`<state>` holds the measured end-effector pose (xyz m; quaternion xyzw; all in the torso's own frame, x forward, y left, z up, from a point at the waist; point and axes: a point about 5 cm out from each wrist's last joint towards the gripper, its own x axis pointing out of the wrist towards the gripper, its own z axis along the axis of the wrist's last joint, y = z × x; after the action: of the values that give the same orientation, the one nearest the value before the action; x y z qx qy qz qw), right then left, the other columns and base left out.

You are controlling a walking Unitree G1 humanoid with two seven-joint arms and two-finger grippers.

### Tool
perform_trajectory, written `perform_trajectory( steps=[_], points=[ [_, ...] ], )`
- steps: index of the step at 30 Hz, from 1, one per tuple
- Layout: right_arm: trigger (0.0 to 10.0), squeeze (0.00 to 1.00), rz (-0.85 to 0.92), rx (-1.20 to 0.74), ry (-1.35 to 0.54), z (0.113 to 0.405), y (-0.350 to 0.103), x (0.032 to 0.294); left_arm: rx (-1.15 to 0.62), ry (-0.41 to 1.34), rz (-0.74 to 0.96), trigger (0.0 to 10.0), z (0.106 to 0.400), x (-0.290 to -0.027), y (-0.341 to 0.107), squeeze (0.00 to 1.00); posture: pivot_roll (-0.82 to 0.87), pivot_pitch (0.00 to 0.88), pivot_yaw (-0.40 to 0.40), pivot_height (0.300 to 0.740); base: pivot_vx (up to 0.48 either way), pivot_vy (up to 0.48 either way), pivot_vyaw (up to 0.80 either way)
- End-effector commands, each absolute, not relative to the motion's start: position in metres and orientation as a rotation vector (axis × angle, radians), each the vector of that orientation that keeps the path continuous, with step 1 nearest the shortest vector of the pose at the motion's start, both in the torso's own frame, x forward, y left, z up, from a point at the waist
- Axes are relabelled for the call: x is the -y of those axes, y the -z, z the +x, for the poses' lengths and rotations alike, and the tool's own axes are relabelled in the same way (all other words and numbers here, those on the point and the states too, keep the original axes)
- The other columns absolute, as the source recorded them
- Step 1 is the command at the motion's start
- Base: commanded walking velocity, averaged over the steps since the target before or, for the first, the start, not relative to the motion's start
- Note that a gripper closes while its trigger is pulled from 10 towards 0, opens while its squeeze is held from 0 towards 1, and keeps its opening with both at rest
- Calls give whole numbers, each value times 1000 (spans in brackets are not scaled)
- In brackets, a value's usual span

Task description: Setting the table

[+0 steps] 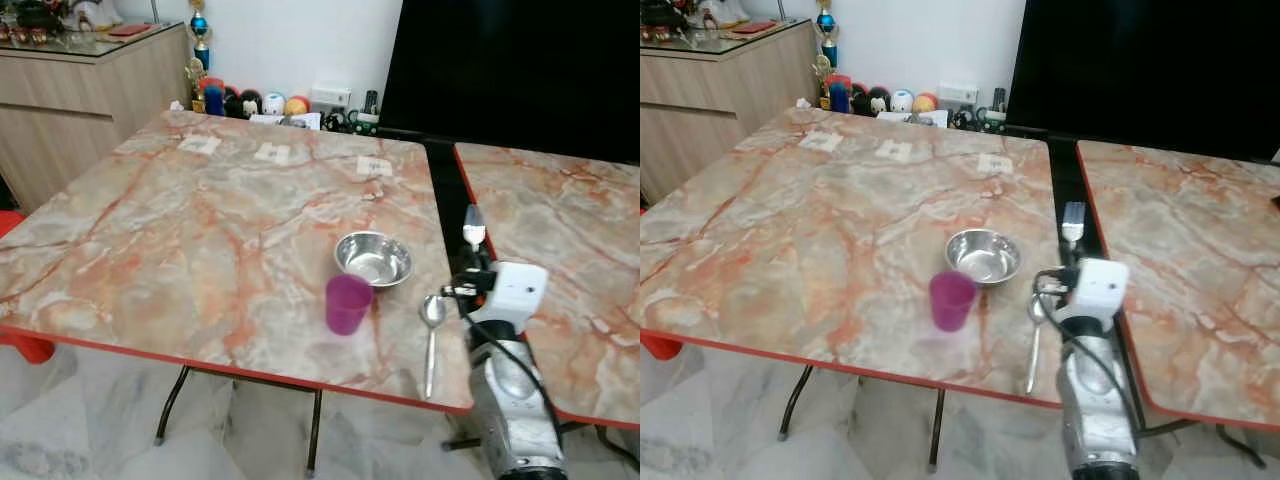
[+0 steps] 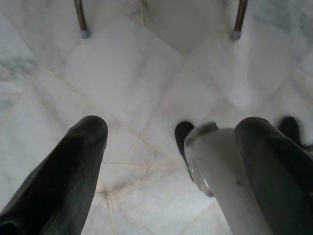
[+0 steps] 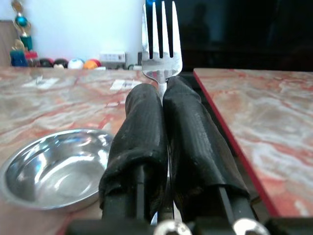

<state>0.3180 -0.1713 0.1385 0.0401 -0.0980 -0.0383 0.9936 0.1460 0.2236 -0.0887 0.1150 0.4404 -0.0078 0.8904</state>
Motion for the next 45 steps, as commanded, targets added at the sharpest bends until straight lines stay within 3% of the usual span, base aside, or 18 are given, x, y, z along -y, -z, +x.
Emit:
perform_trajectory(
  steps=[1, 34, 45],
  points=[
    [10000, 0, 76, 204, 115, 315, -140, 182, -934, 38, 232, 10000, 144, -216, 92, 0, -7, 0, -31, 740, 0, -428, -494],
    [10000, 0, 85, 213, 147, 320, -141, 184, -925, 47, 229, 10000, 148, -214, 91, 0, -18, 0, -19, 740, 0, -428, 0],
    [10000, 0, 82, 223, 157, 322, -146, 187, -923, 25, 222, 10000, 149, -216, 90, 0, -10, 61, -32, 740, 0, -428, 0]
  ],
)
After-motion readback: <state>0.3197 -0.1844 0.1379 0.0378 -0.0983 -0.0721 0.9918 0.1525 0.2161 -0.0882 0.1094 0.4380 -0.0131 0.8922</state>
